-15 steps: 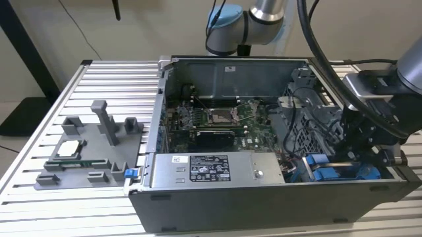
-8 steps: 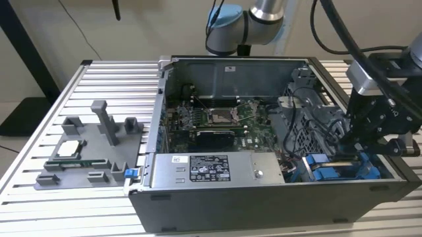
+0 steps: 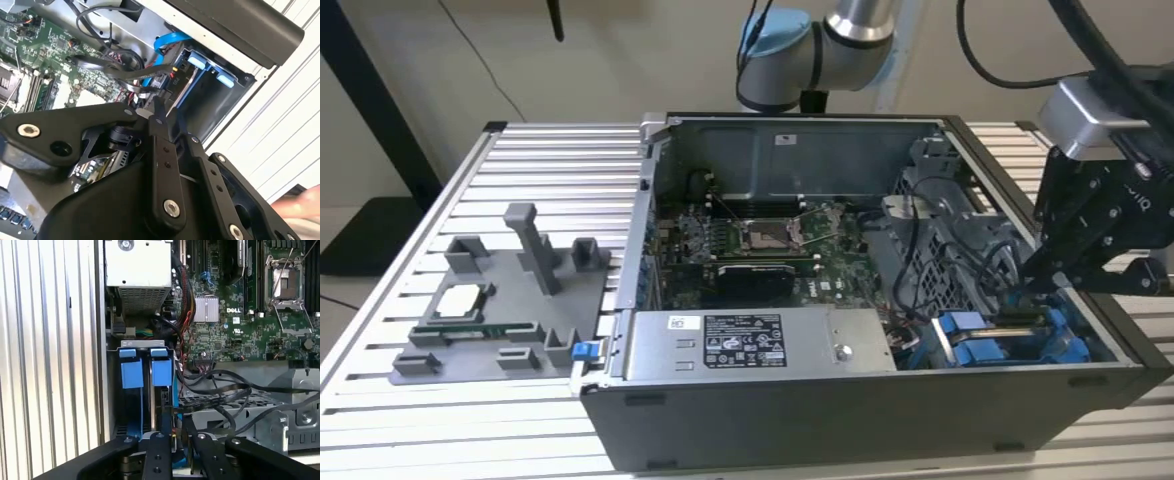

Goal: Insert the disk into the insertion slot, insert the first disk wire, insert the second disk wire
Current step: 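Insert the second disk wire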

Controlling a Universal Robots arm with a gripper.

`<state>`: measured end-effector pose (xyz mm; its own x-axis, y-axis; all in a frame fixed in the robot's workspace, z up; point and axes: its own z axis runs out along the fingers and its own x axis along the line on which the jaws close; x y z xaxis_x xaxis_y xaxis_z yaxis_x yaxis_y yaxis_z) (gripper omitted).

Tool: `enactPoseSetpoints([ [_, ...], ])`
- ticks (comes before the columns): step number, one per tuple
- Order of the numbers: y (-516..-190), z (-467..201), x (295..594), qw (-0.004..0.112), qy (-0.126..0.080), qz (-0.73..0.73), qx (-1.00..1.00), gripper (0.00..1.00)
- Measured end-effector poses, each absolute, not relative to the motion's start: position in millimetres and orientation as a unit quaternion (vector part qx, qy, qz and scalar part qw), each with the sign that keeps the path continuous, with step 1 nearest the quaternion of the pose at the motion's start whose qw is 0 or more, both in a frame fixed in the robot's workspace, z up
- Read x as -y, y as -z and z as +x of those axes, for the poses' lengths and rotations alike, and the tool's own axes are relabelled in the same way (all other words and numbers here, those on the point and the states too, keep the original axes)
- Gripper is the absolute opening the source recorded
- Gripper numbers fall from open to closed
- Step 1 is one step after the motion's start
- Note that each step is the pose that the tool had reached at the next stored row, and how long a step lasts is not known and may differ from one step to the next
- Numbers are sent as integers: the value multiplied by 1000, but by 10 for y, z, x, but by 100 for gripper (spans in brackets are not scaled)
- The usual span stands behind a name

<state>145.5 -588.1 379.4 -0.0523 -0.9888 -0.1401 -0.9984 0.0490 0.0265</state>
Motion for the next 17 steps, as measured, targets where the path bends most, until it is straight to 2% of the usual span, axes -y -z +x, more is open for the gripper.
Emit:
enactPoseSetpoints([
  [7,-3942,1455,5881,41,-57,-687,-723,100],
  [17,-3953,1455,5881,40,-56,-687,-723,100],
])
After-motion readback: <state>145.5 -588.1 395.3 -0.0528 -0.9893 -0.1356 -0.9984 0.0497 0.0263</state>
